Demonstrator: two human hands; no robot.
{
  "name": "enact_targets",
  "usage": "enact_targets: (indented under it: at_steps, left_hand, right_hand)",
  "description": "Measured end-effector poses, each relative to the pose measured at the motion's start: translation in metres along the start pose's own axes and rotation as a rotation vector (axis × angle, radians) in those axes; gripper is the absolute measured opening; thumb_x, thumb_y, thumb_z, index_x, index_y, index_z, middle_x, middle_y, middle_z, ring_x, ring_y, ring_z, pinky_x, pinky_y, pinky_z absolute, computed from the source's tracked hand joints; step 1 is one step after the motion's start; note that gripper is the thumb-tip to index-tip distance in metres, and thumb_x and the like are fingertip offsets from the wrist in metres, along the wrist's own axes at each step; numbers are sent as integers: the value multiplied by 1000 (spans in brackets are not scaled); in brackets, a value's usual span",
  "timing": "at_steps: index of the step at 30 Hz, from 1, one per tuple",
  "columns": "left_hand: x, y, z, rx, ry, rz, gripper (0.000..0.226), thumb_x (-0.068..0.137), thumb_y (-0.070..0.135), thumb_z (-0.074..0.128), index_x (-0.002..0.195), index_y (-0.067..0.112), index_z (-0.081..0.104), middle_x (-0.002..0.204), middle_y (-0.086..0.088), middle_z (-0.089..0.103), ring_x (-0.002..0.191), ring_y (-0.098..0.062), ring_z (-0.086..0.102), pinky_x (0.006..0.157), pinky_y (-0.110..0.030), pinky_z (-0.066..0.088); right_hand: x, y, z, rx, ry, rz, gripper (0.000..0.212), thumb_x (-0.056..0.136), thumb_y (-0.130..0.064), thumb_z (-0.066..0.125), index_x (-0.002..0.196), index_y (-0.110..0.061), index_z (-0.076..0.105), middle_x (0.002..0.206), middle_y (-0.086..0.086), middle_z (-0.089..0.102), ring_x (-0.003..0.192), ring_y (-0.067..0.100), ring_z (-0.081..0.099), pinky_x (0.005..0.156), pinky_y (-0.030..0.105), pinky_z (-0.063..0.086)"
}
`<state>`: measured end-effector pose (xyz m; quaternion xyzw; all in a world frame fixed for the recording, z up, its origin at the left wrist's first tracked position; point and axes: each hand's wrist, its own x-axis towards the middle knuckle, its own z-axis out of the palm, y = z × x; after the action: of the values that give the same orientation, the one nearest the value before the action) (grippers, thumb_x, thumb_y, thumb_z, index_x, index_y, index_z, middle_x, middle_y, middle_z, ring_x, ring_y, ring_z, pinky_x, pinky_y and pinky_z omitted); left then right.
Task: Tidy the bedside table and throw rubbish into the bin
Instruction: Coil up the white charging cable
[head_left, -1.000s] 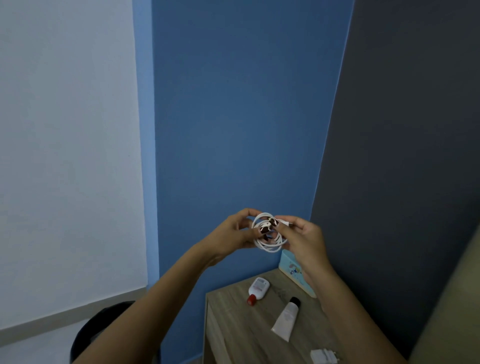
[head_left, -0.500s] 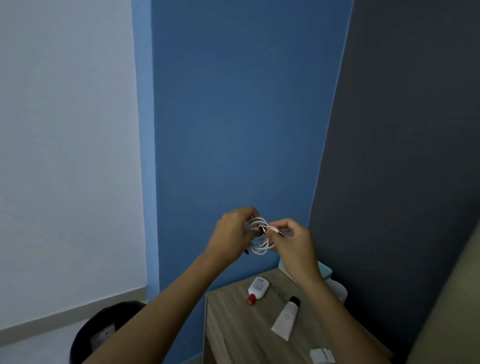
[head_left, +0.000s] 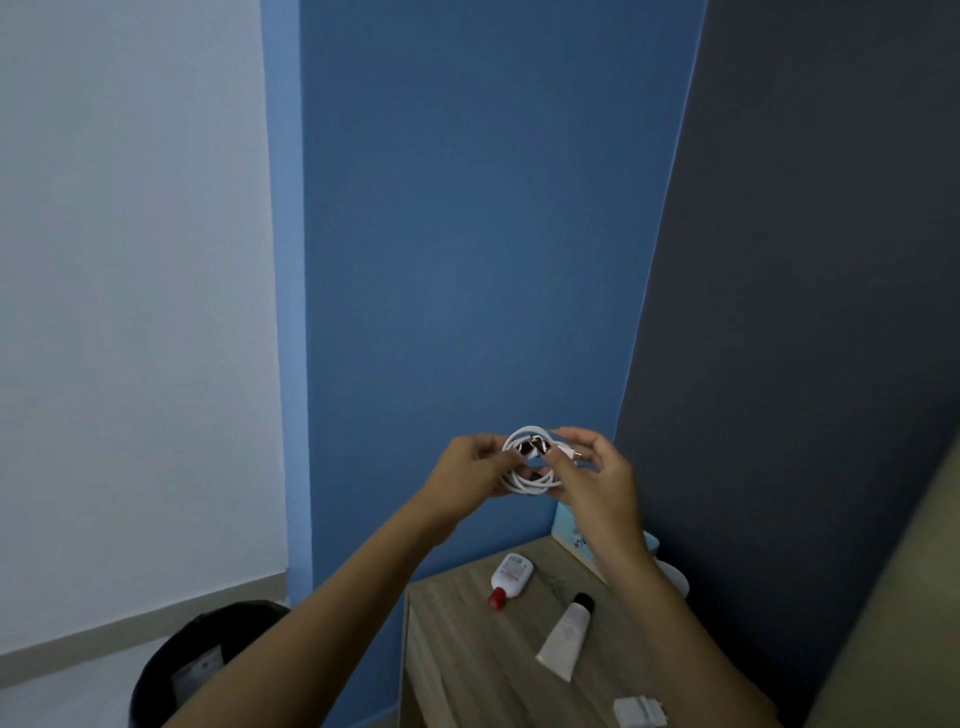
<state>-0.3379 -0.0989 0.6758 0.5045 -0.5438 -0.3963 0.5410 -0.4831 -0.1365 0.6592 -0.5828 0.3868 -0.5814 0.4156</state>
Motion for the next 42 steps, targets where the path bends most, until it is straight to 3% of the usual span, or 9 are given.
enact_targets:
  at_steps: [4, 9, 14, 19, 22, 25, 28, 35, 42]
  left_hand:
    - [5, -4, -4, -56, 45, -29, 19, 94, 14, 54, 100, 1, 66, 81, -9, 68, 68, -12, 65, 68, -18, 57]
    - [8, -12, 2, 1, 35, 19, 16, 92, 14, 59, 97, 3, 70, 70, -2, 63, 58, -3, 62, 67, -21, 58]
    - [27, -43, 16, 58, 32, 91, 30, 93, 35, 55, 93, 11, 74, 87, -17, 70, 80, -24, 69, 80, -44, 59]
    - [70, -92, 19, 124, 37, 56, 50, 87, 62, 44, 94, 22, 74, 88, -3, 75, 85, -22, 72, 80, -44, 59]
    - [98, -120, 26, 76, 20, -27, 38, 95, 48, 45, 100, 22, 71, 90, -3, 74, 84, -19, 71, 81, -36, 59]
    - [114, -158, 38, 194, -62, -23, 14, 91, 33, 56, 90, 28, 69, 81, 8, 73, 75, -12, 70, 76, -30, 56]
    - [111, -202, 69, 413, -224, 31, 16, 87, 15, 56, 91, 23, 69, 87, 8, 70, 76, -1, 66, 70, -14, 49]
    - [78, -297, 174, 776, -806, 123, 41, 92, 36, 44, 124, 14, 57, 126, -7, 58, 118, -25, 52, 97, -36, 45]
    - [75, -336, 216, 877, -841, 150, 73, 78, 52, 65, 134, 14, 39, 132, -9, 42, 115, -29, 50, 91, -38, 44]
  right_hand:
    - [-3, -2, -8, -14, -141, 81, 27, 90, -23, 62, 118, -25, 61, 105, 0, 67, 86, 15, 71, 72, 33, 59]
    - [-6, 9, -19, -150, -263, 170, 20, 97, -20, 50, 89, -12, 66, 73, 6, 73, 55, 12, 63, 54, 25, 50]
    - [10, 42, -19, -93, -190, 236, 24, 97, -10, 48, 84, 3, 63, 52, 5, 65, 42, 11, 57, 44, 21, 45]
    - [34, 81, -25, -11, -134, 357, 25, 97, -10, 48, 81, -1, 64, 57, 13, 66, 47, 17, 61, 50, 27, 47]
    - [43, 100, -39, 0, -65, 411, 25, 97, -11, 49, 80, -3, 65, 55, 11, 66, 47, 16, 61, 47, 24, 49]
    - [51, 117, -61, -37, 35, 441, 26, 97, -13, 49, 81, -1, 65, 56, 11, 65, 48, 16, 59, 51, 26, 47]
    - [48, 132, -87, -69, 121, 463, 26, 97, -17, 51, 81, -3, 66, 60, 13, 65, 54, 20, 60, 55, 28, 46]
    - [23, 165, -137, -115, 285, 555, 24, 98, -20, 49, 91, -5, 67, 62, 7, 68, 57, 15, 63, 59, 27, 48]
    - [9, 186, -167, -134, 367, 585, 25, 98, -20, 49, 89, -8, 68, 68, 10, 68, 60, 16, 64, 59, 27, 48]
